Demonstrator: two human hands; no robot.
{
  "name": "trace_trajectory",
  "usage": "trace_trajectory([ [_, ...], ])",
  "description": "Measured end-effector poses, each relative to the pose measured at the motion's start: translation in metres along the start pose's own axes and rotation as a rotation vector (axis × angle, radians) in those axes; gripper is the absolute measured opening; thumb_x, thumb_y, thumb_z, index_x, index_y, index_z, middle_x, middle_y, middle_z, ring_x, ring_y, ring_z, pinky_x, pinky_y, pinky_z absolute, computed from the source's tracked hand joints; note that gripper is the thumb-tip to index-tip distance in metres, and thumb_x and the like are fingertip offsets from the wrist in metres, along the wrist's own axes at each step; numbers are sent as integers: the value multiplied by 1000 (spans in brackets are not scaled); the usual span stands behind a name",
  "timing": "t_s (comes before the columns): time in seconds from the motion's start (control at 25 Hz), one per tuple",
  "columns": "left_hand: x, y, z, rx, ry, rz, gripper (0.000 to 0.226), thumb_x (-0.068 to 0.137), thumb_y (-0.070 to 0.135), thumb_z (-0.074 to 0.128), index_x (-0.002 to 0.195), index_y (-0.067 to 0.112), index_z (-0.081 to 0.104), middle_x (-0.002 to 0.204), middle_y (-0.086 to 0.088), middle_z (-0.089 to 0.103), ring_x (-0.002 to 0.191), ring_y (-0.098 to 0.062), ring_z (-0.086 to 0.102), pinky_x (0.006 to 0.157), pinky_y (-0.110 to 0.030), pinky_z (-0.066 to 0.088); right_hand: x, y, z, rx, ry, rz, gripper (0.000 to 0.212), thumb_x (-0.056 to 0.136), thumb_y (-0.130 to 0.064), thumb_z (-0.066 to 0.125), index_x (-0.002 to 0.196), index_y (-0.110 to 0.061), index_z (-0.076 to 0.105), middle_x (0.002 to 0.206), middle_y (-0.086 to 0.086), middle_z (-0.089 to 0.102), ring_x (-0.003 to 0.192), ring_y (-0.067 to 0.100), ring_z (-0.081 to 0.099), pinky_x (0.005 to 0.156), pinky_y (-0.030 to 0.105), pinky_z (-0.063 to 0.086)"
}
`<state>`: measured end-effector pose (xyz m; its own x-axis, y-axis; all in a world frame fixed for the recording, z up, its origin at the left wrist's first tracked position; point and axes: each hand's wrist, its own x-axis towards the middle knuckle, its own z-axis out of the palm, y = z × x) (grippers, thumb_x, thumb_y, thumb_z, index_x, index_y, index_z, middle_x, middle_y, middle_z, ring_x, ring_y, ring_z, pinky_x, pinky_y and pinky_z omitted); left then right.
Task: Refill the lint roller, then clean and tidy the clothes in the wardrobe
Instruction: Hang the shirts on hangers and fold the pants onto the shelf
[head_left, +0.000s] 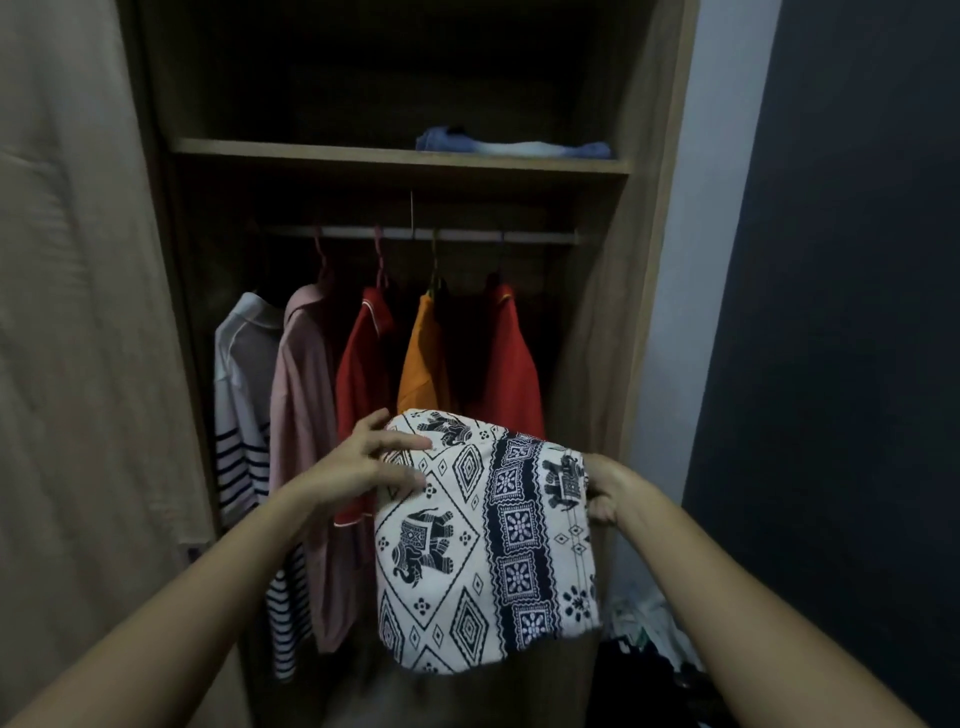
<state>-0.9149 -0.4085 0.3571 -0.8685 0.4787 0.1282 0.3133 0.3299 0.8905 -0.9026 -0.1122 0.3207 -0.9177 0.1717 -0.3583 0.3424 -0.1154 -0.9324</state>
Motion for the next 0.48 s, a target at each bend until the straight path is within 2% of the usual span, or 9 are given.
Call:
trace_trajectory([
  [0.08, -4, -3, 6, 302, -54, 21, 66, 58, 33, 87, 119, 28, 63, 152, 10, -6, 135, -11, 19, 110, -22, 21, -2, -4, -1, 16, 14, 14, 35, 96, -3, 30, 73, 5, 56, 53, 16, 66, 44, 23, 65, 42, 39, 55],
  [0.12, -4, -4, 12, 439, -63, 62, 81, 53, 42, 87, 127, 26, 57, 150, 10, -11, 137, -15, 14, 113, -24, 17, -4, -6, -2, 13, 22, 29, 36, 96, -3, 28, 73, 5, 54, 51, 16, 65, 43, 23, 65, 39, 38, 53],
  [0.16, -6, -5, 18, 566, -75, 104, 94, 49, 50, 86, 132, 26, 50, 148, 10, -14, 139, -19, 8, 116, -29, 15, -8, -9, -1, -6, 30, 24, 36, 96, -3, 27, 73, 5, 53, 49, 16, 64, 41, 23, 64, 37, 37, 53],
  [0.24, -5, -9, 28, 788, -79, 148, 108, 43, 58, 85, 136, 27, 39, 147, 6, -15, 136, -25, 5, 115, -40, 20, -4, -9, -1, -2, 60, 41, 38, 96, -2, 26, 69, 5, 52, 45, 16, 61, 37, 23, 62, 34, 36, 51],
  [0.36, 0, -21, 32, 1074, 2, 129, 107, 45, 61, 81, 133, 26, 31, 145, -7, 2, 126, -27, 17, 108, -43, 34, 1, -5, 7, -67, 114, 26, 31, 88, -6, 35, 66, -5, 56, 52, 8, 63, 41, 19, 59, 43, 29, 51],
  [0.48, 4, -25, 34, 1177, 175, 147, 84, 59, 58, 74, 128, 28, 37, 132, -11, 28, 114, -29, 35, 90, -44, 49, 14, 3, 0, -65, 93, 44, 27, 84, -10, 37, 65, -13, 55, 55, 1, 60, 46, 12, 55, 46, 21, 44],
])
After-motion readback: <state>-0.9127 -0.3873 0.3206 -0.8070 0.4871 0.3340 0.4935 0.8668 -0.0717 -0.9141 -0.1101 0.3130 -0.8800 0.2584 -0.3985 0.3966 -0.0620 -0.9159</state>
